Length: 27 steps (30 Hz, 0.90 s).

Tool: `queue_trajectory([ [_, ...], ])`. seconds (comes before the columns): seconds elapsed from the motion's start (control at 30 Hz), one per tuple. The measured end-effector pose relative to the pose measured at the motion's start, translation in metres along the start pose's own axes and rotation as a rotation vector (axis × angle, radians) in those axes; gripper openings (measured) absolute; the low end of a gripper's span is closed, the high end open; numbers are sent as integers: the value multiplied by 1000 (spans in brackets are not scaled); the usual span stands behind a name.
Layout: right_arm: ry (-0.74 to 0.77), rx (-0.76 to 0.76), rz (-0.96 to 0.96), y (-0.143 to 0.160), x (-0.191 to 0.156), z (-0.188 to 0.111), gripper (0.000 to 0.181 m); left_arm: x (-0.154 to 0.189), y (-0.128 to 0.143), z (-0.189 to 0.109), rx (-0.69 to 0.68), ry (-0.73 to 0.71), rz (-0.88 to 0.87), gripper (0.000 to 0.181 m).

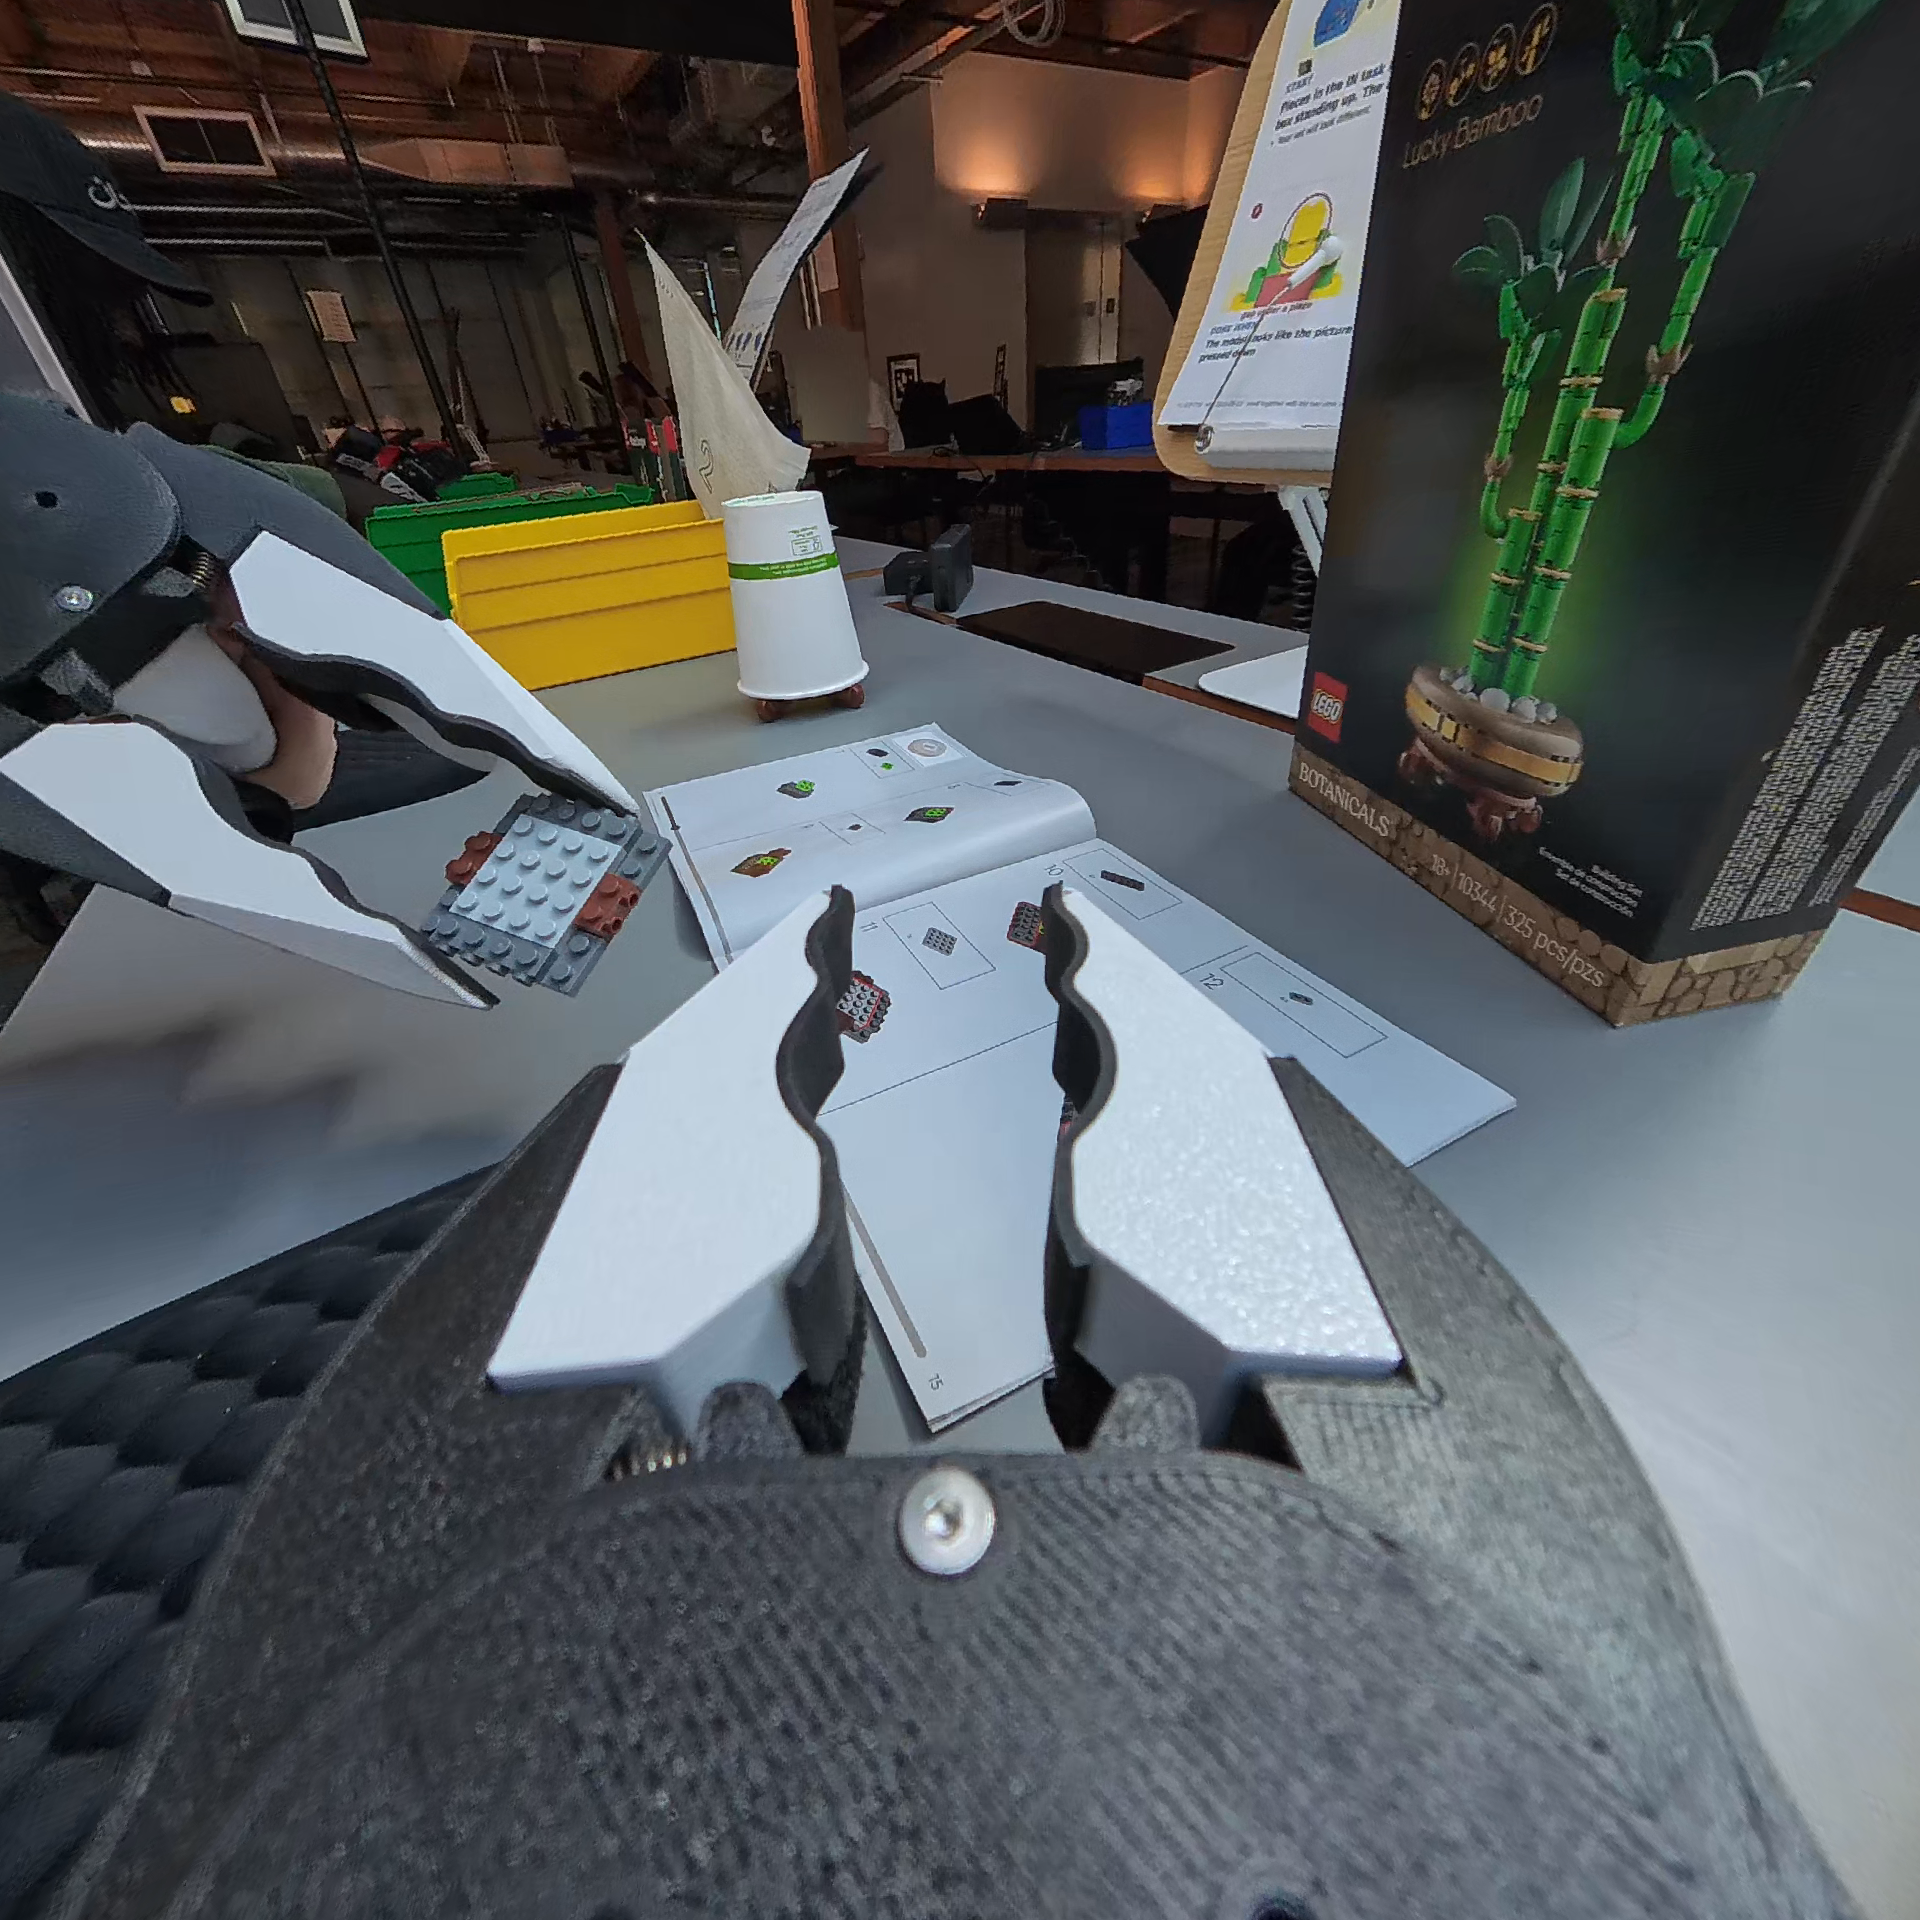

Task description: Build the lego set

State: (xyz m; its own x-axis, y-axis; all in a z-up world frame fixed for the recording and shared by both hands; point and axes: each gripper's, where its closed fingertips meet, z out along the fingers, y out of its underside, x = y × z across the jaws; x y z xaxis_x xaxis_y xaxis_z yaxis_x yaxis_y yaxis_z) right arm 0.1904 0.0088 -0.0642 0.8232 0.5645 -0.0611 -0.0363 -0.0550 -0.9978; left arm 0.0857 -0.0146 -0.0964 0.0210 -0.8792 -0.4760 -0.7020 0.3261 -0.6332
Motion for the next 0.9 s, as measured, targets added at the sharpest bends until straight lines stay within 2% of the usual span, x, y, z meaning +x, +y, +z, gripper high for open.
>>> queue_trajectory([
  [0.03, -1, 1, 1, 0, 0, 0, 36, 0, 0, 0, 10, 11, -27, 56],
  [0.17, -6, 1, -2, 0, -1, 0, 36, -2, 3, 0, 28, 37, -84, 56],
  [0.53, -11, 7, 19, -1, 0, -1, 36, 15, 22, 12, 42, 222, -277, 56],
  [0.67, -13, 6, 18, -1, 0, -1, 36, 18, 36, 19, 2, 234, -318, 56],
  [0.9, -16, 5, 18, -1, 0, 0, 36, 18, 47, 23, 16, 239, -386, 56],
])
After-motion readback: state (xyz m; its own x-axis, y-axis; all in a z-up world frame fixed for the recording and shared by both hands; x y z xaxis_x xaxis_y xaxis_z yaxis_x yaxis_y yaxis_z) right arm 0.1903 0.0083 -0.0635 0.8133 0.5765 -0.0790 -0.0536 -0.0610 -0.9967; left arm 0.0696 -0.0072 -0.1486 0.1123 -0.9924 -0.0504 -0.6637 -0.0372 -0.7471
